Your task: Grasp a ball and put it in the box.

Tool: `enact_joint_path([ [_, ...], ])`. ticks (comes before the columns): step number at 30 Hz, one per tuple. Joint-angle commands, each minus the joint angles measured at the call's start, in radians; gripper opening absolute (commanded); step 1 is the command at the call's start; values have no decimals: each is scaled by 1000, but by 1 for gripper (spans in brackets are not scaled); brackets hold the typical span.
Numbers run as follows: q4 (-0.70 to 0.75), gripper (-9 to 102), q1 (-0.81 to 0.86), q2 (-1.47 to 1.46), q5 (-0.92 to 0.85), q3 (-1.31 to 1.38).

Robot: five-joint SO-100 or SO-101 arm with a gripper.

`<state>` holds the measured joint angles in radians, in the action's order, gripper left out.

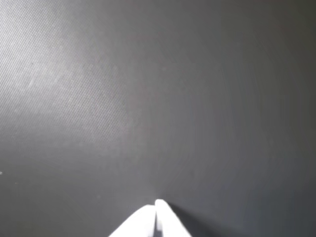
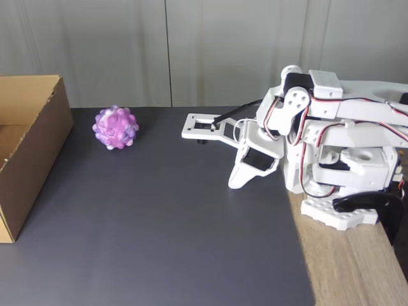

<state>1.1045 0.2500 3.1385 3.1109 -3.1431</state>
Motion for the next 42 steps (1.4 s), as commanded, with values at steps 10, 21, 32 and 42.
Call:
enact_joint_path([
  [10, 18, 1, -8, -8, -2, -5],
  [21, 18, 1, -8, -8, -2, -5],
  [32, 18, 1, -8, -8, -2, -5],
  [42, 14, 0, 29, -8, -2, -5],
])
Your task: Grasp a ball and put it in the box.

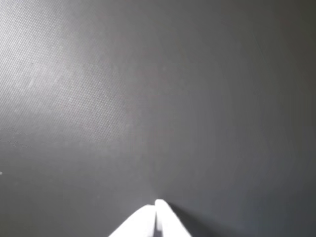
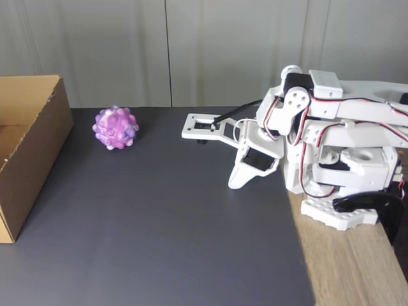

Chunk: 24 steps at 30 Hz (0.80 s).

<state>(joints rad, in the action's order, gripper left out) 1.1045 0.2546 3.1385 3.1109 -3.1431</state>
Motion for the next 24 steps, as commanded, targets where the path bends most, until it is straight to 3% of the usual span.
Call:
enact_joint_path([
  [1, 18, 0, 35, -8, -20, -5],
  [11, -61, 0, 71, -9, -21, -5],
  [24, -295, 0, 140, -11, 11, 115],
])
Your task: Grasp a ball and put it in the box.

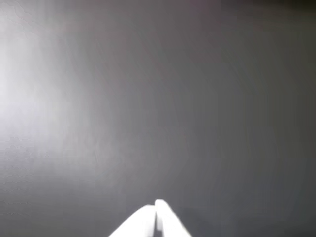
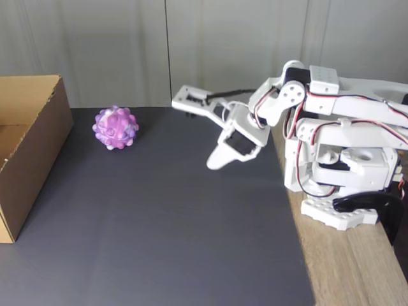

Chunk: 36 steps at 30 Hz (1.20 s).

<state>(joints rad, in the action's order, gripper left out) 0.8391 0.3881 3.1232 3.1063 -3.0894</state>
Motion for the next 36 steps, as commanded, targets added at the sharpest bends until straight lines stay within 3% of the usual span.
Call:
enact_joint_path([
  [1, -34, 0, 9, 5, 25, 75],
  [13, -84, 0, 9, -71, 71, 253],
  [25, -437, 0, 38, -713, 107, 684],
  [36, -577, 0, 140, -1146, 129, 991],
])
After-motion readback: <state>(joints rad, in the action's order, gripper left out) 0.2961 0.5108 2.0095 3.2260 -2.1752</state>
